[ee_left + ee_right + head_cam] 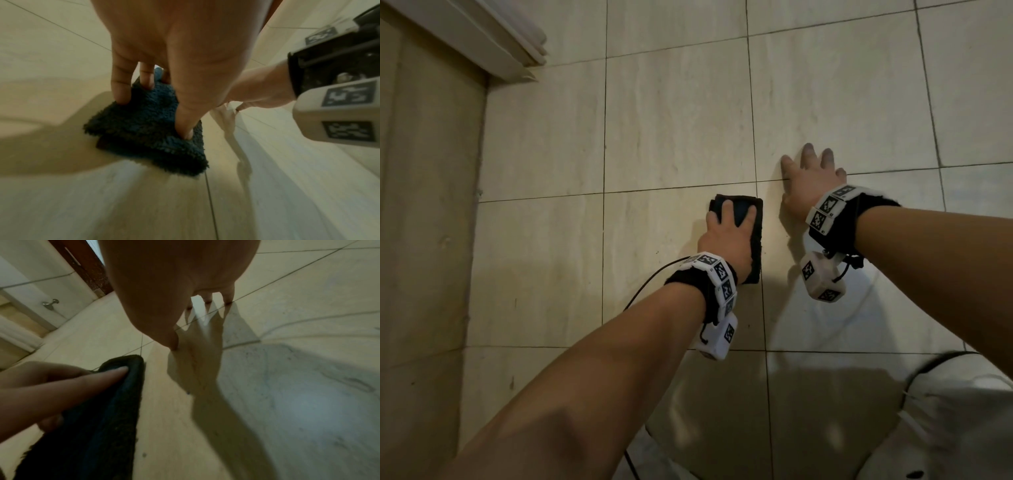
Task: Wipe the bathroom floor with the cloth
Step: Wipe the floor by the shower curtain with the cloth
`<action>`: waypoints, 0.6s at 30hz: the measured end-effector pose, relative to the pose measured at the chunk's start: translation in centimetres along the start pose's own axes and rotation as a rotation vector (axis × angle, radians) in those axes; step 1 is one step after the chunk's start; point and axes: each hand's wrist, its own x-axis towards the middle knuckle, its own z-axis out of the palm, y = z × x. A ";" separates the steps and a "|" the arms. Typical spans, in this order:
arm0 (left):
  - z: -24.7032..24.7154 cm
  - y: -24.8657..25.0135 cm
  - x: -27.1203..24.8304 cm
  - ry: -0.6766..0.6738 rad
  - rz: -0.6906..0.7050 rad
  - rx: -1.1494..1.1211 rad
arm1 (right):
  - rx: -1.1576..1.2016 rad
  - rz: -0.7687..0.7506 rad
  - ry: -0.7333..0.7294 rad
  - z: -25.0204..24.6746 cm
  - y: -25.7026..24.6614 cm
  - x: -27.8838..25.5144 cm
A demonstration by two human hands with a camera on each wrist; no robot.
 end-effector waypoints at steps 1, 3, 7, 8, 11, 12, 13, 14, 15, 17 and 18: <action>0.0 -0.2 -0.1 0.003 -0.004 0.000 | -0.003 -0.006 0.010 0.2 -0.3 -0.1; 0.1 -0.9 -0.2 0.011 -0.006 -0.002 | -0.011 -0.036 0.026 0.6 -0.9 -0.3; 0.6 -3.9 -1.4 0.015 -0.037 0.014 | -0.021 -0.145 0.015 0.9 -2.5 -0.6; 0.8 -5.1 -1.8 0.019 -0.051 0.022 | -0.021 -0.146 0.016 1.1 -2.8 -0.6; 0.8 -9.7 -3.0 0.015 -0.114 0.025 | 0.001 -0.129 -0.001 1.4 -2.9 -0.9; 0.7 -11.4 -3.3 0.008 -0.143 0.023 | 0.009 -0.127 -0.012 1.4 -2.8 -1.0; 0.6 -13.2 -3.6 -0.001 -0.173 0.021 | 0.011 -0.129 -0.019 1.3 -2.7 -0.9; 0.5 -14.9 -4.0 -0.013 -0.205 0.022 | 0.010 -0.131 -0.021 1.3 -2.7 -0.9; 0.5 -16.5 -4.5 -0.025 -0.238 0.028 | 0.006 -0.130 -0.020 1.3 -2.7 -0.9; 0.7 -18.8 -5.6 -0.047 -0.295 0.042 | -0.003 -0.125 -0.018 1.5 -2.8 -1.0; 0.9 -19.6 -5.9 -0.055 -0.313 0.044 | -0.006 -0.119 -0.022 1.6 -2.9 -1.1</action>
